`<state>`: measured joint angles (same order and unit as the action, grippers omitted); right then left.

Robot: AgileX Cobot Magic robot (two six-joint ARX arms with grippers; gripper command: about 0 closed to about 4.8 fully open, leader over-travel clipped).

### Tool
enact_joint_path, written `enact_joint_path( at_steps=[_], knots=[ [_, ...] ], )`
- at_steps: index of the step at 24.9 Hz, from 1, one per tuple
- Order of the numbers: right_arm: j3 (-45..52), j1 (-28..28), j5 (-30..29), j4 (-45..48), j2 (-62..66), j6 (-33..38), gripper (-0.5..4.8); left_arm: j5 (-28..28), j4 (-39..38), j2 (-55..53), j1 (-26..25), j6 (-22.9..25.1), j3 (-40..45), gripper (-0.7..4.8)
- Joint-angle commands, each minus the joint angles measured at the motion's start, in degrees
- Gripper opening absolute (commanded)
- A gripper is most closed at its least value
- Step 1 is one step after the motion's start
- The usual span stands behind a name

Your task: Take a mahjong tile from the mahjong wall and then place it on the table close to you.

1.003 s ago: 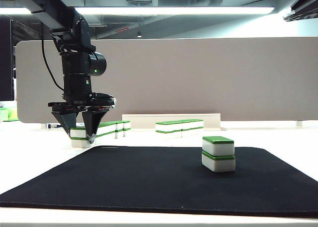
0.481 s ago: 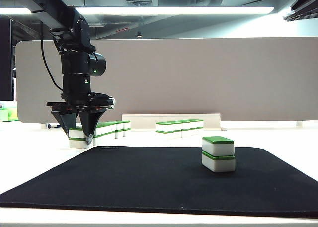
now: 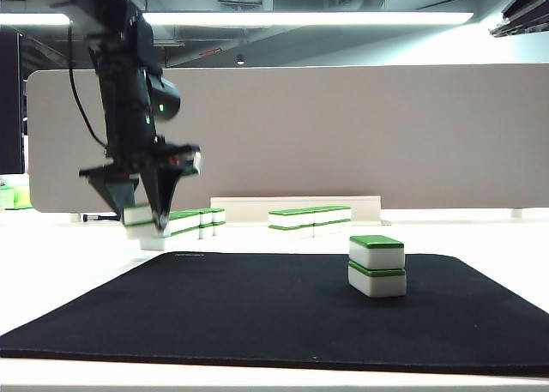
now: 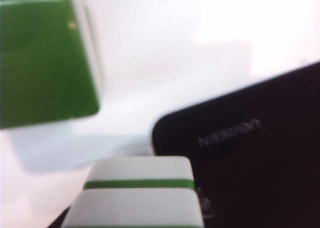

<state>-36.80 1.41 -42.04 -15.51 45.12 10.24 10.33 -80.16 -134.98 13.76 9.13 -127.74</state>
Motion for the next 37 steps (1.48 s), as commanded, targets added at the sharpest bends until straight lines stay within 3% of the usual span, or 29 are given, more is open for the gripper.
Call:
enact_joint_path(
  at_steps=[1, 8, 11, 20, 25, 31, 37],
  knots=[
    [-0.26, 0.04, -0.07, 0.61, -0.09, 0.07, -0.01, 0.94, -0.85, 1.55, 0.98, -0.42, -3.02, 2.10],
    [-0.26, 0.04, -0.09, 0.66, -0.11, 0.07, -0.01, 2.47, -2.01, 2.69, 4.74, 0.74, -7.32, 2.10],
    [-0.26, -0.02, -0.07, 0.68, -0.11, 0.07, -0.01, 2.32, -2.03, 3.87, 8.11, 6.75, -7.61, 2.10],
    [-0.26, -0.02, -0.09, 0.72, -0.15, 0.07, -0.01, -2.21, -2.05, 4.04, 18.34, 17.79, -7.30, 2.10],
    [-0.26, -0.02, -0.07, 0.74, -0.15, 0.04, -0.01, -3.02, -2.08, 4.04, 22.73, 18.36, -6.10, 2.10],
    [-0.26, -0.04, -0.07, 0.76, -0.13, 0.04, -0.01, -4.33, -2.08, 4.04, 25.49, 17.49, 3.26, 2.09],
    [-0.26, -0.07, -0.09, 0.74, -0.15, 0.04, -0.01, -4.83, -2.03, 4.04, 29.42, 18.21, 6.64, 2.08]
  ],
)
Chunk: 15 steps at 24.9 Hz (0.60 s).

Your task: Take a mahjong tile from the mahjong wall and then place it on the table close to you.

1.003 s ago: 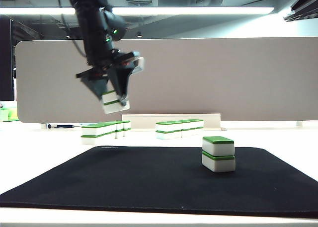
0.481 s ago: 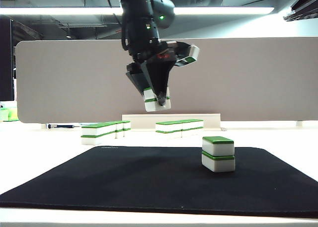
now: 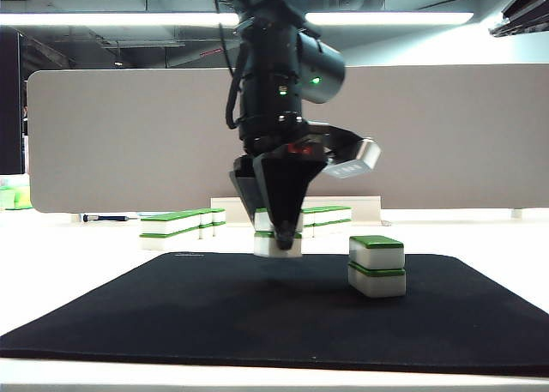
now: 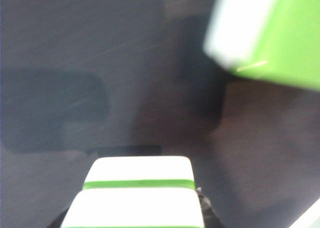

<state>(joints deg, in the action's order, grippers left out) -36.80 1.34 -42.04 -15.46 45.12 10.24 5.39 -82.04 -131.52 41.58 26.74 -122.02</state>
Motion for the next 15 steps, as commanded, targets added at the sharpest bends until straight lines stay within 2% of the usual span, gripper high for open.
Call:
enact_joint_path(
  at_steps=[1, 7, 15],
  knots=[
    [-0.26, 0.00, -0.09, 0.70, -0.15, 0.04, -0.01, 0.11, -0.15, 0.59, 2.03, 1.01, 1.18, 2.05],
    [-0.26, 0.02, -0.09, 0.68, -0.13, 0.04, -0.01, -0.09, 2.91, 0.59, 5.18, 1.81, 2.69, 2.03],
    [-0.26, 0.00, -0.07, 0.70, -0.11, 0.04, -0.01, 0.22, 6.32, 0.59, 5.53, 1.81, 6.73, 2.04]
  ],
)
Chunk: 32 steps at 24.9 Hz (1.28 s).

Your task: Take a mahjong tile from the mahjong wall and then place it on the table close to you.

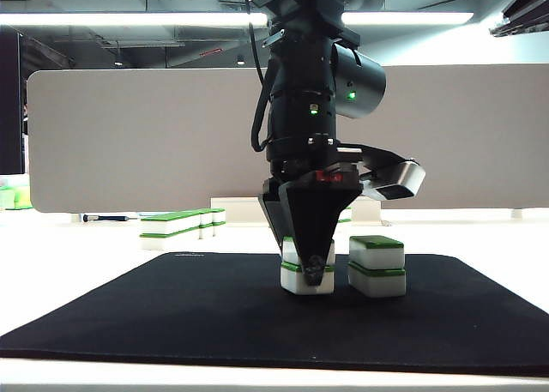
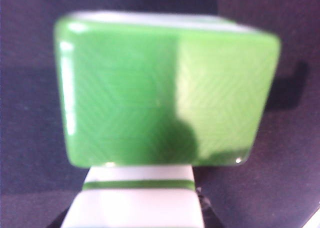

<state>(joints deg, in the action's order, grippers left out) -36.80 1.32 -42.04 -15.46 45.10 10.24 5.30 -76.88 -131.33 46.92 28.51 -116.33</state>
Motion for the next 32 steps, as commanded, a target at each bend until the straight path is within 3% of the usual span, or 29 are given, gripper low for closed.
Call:
enact_joint_path(
  at_steps=[1, 15, 23, 24, 25, 32],
  knots=[
    [-0.26, 0.00, -0.07, 0.70, -0.09, 0.04, -0.01, 1.07, 1.22, 0.37, 0.24, 0.00, 1.20, 2.04],
    [-0.26, 0.02, -0.11, 0.68, -0.09, 0.07, -0.01, 1.14, 5.68, 0.39, 2.25, 0.02, 1.16, 2.04],
    [-0.26, 0.02, -0.11, 0.68, -0.11, 0.07, -0.01, 1.16, 3.76, 0.37, 2.23, -0.13, 1.16, 2.20],
    [-0.26, 0.02, -0.11, 0.68, -0.11, 0.07, -0.01, 1.16, 3.67, 0.37, 2.23, -0.87, 1.16, 2.35],
    [-0.26, 0.02, -0.11, 0.68, -0.11, 0.07, -0.01, 1.14, 3.69, 0.37, 2.23, -1.55, 1.18, 3.23],
    [-0.26, 0.02, -0.11, 0.68, -0.11, 0.07, -0.01, 0.77, 0.46, 0.39, 2.25, -2.21, 1.11, 3.53]
  ],
)
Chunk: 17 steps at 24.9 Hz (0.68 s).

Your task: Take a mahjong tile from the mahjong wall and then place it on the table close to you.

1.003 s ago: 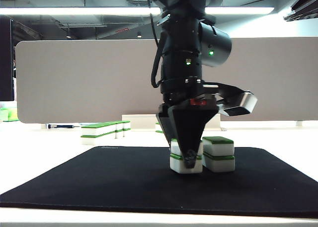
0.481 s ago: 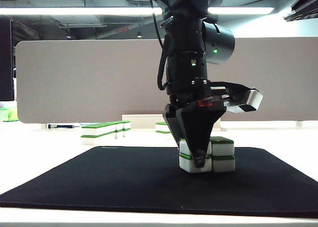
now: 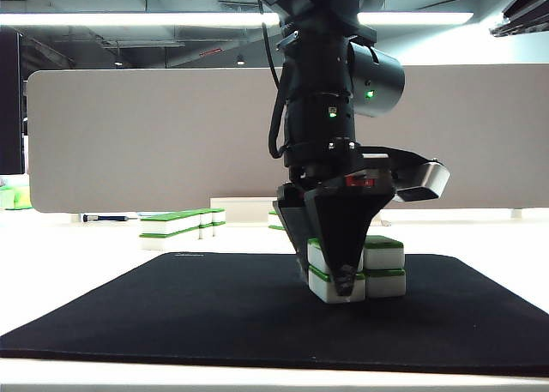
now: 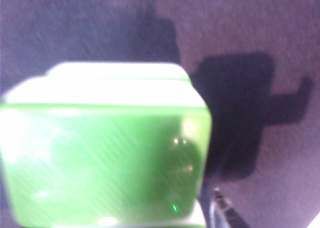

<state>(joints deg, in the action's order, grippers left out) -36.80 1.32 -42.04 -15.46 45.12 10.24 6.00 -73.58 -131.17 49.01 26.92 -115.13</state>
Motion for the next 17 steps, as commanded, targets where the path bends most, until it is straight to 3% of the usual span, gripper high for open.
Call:
enact_joint_path(
  at_steps=[1, 6, 11, 17],
  knots=[
    [-0.26, 0.02, -0.09, 0.68, -0.13, 0.07, -0.01, -1.01, -4.31, 0.24, 0.15, -0.85, -0.28, 3.74],
    [-0.26, 0.02, -0.11, 0.68, -0.13, 0.07, -0.01, -5.01, -8.63, 0.44, 0.11, -1.60, -4.76, 3.83],
    [-0.26, 0.02, -0.11, -0.92, -0.15, 0.07, -0.01, -12.48, -8.63, 2.47, -0.31, -2.10, -5.99, 3.81],
    [-0.26, 0.02, -0.13, -6.91, -0.15, 0.07, -0.01, -12.85, -8.61, 5.79, -2.71, -3.63, -6.21, 3.62]
  ],
)
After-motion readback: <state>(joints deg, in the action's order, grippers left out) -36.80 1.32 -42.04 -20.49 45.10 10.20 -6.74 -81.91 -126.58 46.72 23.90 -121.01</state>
